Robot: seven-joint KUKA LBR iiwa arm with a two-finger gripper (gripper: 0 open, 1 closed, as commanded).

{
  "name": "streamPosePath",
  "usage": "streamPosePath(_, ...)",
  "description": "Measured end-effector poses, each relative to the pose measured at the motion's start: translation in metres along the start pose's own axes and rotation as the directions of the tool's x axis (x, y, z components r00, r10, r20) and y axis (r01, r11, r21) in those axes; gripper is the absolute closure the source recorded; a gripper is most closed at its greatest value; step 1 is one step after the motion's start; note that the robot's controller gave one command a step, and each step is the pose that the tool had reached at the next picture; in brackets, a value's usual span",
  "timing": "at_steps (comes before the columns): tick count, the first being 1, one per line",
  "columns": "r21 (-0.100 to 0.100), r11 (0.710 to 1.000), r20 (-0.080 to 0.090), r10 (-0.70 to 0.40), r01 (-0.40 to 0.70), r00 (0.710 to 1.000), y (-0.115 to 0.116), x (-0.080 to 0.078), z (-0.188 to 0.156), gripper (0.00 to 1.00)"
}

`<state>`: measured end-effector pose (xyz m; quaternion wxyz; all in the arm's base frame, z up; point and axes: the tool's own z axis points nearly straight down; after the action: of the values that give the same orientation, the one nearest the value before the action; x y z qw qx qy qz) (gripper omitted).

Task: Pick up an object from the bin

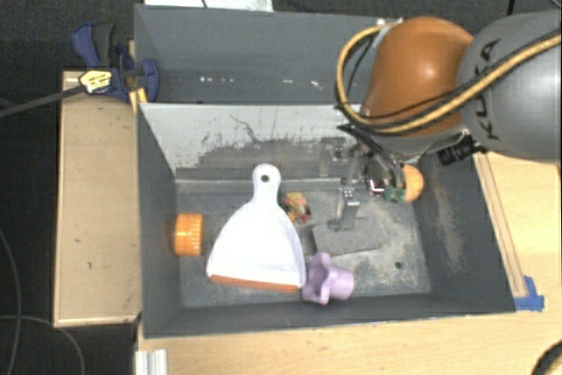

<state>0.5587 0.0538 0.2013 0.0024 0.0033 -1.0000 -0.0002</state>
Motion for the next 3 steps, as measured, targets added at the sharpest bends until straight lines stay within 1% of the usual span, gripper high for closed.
streamPosePath(1, -0.001, 1.0, 0.008, 0.002, -0.002, 1.0, 0.0, -0.001, -0.005, 0.0)
streamPosePath(2, 0.003, 0.963, 0.013, -0.268, 0.268, 0.963, 0.021, -0.018, 0.03, 0.0)
streamPosePath(3, 0.002, 0.93, 0.008, -0.367, 0.367, 0.93, 0.03, -0.025, 0.051, 0.0)
